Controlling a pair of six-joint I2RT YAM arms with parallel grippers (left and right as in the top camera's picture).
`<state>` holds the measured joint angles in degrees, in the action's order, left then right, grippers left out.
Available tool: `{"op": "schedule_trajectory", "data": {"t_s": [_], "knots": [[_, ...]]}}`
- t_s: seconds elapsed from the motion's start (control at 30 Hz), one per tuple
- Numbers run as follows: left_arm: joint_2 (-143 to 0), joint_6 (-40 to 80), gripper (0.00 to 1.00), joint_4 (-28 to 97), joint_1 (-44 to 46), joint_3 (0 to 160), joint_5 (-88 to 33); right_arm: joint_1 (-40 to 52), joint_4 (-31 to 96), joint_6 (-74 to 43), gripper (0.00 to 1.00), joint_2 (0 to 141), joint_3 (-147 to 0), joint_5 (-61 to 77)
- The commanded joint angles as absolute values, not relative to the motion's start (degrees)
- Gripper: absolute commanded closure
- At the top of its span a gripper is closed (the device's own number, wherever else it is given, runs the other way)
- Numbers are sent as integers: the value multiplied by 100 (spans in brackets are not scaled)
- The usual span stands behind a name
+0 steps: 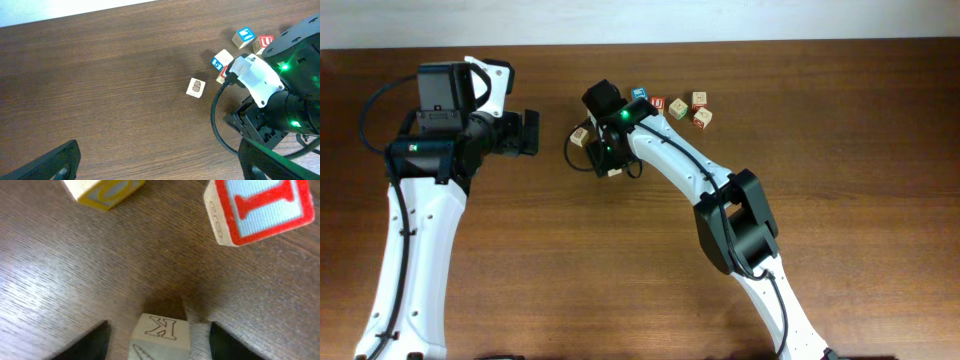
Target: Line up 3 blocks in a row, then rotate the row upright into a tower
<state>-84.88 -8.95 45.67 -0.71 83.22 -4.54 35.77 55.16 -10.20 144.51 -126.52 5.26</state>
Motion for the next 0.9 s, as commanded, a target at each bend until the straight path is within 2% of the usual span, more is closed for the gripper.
{"op": "schedule_trajectory", "data": {"t_s": [0.0,0.1,0.23,0.33,0.5,0.6,0.67,0.77,0.8,0.87], "knots": [[-8508,-845,1,4558,-54,8444,-517,3568,5527,-987,55,14536,-12619,381],[-8508,-845,1,4558,-54,8444,-517,3544,6066,-1330,66,14453,-12667,379],[-8508,-845,1,4558,-54,8444,-517,3179,7330,-2504,71,14276,-12669,377],[-8508,-845,1,4558,-54,8444,-517,2770,7929,-2709,67,14276,-12667,379],[-8508,-845,1,4558,-54,8444,-517,2506,8281,-2707,67,14276,-12665,379],[-8508,-845,1,4558,-54,8444,-517,2508,8512,-2705,58,14276,-12665,425],[-8508,-845,1,4558,-54,8444,-517,2493,8613,-2683,57,14263,-12717,482],[-8508,-845,1,4558,-54,8444,-517,2401,8812,-2331,56,14221,-13808,548],[-8508,-845,1,4558,-54,8444,-517,2237,8796,-2106,53,14221,-14457,473],[-8508,-845,1,4558,-54,8444,-515,1977,8379,-1619,49,14221,-14746,16]]}}
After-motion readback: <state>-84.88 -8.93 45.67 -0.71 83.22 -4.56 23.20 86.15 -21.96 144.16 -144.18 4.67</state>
